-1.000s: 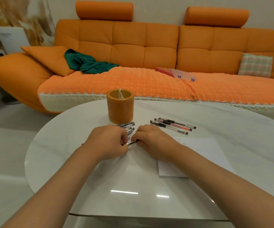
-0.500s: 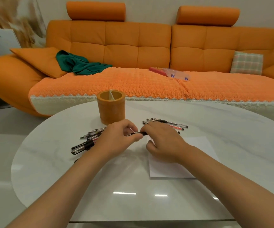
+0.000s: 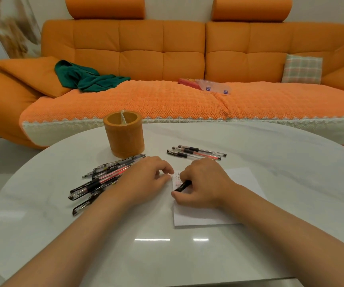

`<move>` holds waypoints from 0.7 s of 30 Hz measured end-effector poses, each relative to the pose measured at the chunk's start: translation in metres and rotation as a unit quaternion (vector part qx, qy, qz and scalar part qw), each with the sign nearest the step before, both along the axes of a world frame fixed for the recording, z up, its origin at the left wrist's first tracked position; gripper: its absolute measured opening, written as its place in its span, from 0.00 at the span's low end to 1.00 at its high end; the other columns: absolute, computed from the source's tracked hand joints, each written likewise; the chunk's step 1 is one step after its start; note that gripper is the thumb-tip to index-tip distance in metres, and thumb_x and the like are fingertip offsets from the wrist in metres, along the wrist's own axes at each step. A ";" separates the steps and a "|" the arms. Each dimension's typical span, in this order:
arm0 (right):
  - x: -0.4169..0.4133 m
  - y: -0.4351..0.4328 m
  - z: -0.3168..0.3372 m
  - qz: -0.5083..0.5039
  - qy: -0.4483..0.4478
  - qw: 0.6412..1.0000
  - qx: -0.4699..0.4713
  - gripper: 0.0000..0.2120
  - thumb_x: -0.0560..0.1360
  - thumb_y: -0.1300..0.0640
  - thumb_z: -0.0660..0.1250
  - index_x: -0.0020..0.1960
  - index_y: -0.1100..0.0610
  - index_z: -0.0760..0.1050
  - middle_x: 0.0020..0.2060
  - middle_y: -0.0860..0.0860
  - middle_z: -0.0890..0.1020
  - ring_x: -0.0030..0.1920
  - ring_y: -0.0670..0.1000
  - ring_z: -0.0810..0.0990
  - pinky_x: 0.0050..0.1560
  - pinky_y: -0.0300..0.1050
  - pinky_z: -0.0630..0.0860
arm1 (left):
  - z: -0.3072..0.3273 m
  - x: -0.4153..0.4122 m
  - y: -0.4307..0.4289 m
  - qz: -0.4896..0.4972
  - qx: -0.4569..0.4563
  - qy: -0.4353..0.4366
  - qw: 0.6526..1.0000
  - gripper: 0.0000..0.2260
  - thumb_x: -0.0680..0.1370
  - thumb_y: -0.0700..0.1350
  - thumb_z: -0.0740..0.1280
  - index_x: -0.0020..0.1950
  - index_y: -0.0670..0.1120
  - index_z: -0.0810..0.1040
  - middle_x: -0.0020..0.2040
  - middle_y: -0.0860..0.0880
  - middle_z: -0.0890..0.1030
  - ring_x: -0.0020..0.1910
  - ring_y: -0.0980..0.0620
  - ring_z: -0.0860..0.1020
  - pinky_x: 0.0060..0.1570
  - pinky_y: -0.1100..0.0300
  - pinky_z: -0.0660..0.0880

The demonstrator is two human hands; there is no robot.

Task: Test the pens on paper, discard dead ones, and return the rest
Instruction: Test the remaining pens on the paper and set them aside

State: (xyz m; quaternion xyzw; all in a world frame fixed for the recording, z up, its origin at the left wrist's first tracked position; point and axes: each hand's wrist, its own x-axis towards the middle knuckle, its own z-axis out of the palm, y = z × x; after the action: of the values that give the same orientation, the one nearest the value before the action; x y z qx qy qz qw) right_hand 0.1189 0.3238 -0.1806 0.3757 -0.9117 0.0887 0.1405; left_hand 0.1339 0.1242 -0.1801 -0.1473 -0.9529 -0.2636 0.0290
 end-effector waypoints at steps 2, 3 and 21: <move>-0.003 0.004 -0.002 0.009 0.001 1.000 0.003 0.27 0.68 0.31 0.59 0.26 0.53 0.64 0.21 0.51 0.68 0.27 0.52 0.68 0.28 0.47 0.60 | -0.003 -0.003 0.003 -0.010 -0.010 0.012 1.000 0.07 0.80 0.52 0.65 0.57 0.59 0.80 0.54 0.60 0.78 0.53 0.59 0.74 0.55 0.54 0.76; -0.004 0.005 -0.002 0.012 -0.001 1.000 0.005 0.28 0.68 0.28 0.59 0.27 0.52 0.65 0.22 0.49 0.69 0.28 0.51 0.70 0.29 0.47 0.63 | -0.004 -0.004 0.003 -0.014 -0.014 0.017 1.000 0.08 0.80 0.54 0.65 0.57 0.59 0.80 0.54 0.60 0.77 0.54 0.59 0.74 0.56 0.54 0.76; -0.013 0.015 0.013 -0.089 -0.360 0.763 -0.529 0.23 0.83 0.49 0.53 0.48 0.60 0.82 0.29 0.57 0.74 0.28 0.57 0.74 0.29 0.48 0.74 | -0.002 -0.009 0.007 -0.031 -0.038 -0.037 0.998 0.14 0.76 0.60 0.69 0.61 0.63 0.79 0.52 0.60 0.73 0.55 0.60 0.68 0.54 0.58 0.72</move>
State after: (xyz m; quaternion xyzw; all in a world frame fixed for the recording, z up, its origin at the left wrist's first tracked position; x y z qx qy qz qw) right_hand 0.1058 0.3392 -0.1671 0.0990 -0.7327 0.6732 -0.0143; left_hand 0.1244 0.1311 -0.1821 -0.1675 -0.9577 -0.2330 -0.0202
